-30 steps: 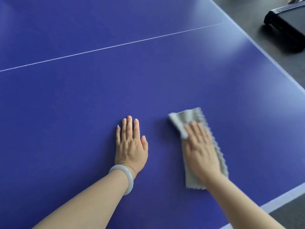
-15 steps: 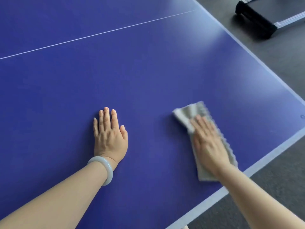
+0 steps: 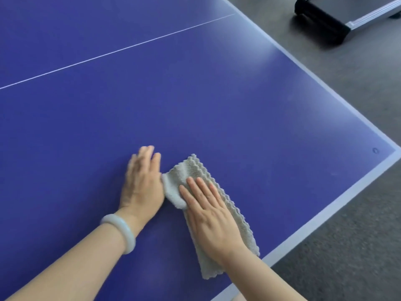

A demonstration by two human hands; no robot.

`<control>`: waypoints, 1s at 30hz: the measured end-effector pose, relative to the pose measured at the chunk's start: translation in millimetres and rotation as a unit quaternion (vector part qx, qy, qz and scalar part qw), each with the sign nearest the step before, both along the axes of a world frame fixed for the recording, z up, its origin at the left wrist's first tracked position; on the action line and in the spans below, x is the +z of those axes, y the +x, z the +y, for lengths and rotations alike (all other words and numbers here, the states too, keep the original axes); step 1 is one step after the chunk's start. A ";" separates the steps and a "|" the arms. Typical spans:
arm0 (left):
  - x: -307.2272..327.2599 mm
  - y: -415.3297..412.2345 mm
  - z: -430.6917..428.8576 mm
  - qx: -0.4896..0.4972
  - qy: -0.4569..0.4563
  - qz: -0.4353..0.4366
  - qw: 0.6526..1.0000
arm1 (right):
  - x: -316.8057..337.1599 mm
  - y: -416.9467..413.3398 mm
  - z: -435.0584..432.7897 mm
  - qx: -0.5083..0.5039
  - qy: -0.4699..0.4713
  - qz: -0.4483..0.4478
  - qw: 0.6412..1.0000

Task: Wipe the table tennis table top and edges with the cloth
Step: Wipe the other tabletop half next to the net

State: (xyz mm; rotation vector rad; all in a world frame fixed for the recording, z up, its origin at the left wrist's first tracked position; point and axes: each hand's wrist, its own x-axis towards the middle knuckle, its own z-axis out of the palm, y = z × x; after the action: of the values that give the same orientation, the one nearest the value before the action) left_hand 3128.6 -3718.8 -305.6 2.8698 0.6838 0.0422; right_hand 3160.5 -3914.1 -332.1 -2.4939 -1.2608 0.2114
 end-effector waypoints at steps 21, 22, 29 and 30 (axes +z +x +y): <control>-25.4 121.6 -51.1 0.025 -0.017 -0.030 0.999 | 12.6 144.5 -118.5 0.087 -0.005 0.022 0.996; -26.0 121.4 -50.9 0.025 -0.016 -0.030 0.999 | 14.1 165.7 -135.5 0.094 -0.004 0.025 0.995; -30.3 120.4 -50.3 0.023 0.001 -0.039 0.999 | 7.1 221.4 -144.1 -0.292 -0.041 -0.016 0.955; -31.0 120.1 -50.0 0.024 0.002 -0.040 0.999 | 3.1 207.1 -131.5 -0.257 -0.031 -0.028 0.965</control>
State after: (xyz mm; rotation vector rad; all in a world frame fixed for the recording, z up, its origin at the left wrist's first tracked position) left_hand 3248.7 -3768.8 -336.6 2.8377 0.7373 0.1657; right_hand 3367.5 -4045.6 -329.0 -2.7941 -0.5914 0.0506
